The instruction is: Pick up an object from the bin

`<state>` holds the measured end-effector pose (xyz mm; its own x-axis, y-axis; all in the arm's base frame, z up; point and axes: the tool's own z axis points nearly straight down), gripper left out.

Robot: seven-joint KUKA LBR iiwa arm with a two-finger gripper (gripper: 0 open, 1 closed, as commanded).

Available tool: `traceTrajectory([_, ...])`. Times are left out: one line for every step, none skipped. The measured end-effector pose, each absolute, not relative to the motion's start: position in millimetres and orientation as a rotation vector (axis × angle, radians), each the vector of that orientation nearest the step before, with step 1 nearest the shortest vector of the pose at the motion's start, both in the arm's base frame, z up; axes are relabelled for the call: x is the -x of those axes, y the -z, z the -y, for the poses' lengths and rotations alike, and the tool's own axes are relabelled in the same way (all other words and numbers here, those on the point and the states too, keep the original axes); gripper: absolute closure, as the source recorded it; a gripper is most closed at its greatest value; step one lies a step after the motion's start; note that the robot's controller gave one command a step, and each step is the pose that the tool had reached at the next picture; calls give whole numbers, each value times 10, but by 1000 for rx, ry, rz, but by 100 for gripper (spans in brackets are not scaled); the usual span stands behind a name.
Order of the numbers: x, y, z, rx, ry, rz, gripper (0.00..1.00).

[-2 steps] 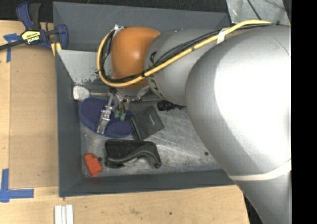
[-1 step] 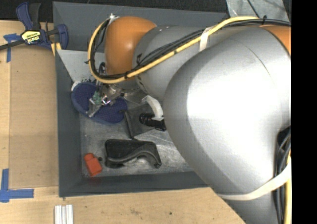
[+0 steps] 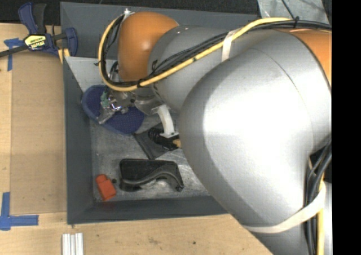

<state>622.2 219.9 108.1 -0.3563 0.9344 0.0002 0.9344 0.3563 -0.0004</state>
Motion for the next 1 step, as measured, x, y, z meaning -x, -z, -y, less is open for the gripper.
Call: traceTrajectory([-5799, -760, -2180, 2130, 21, 2319, 0])
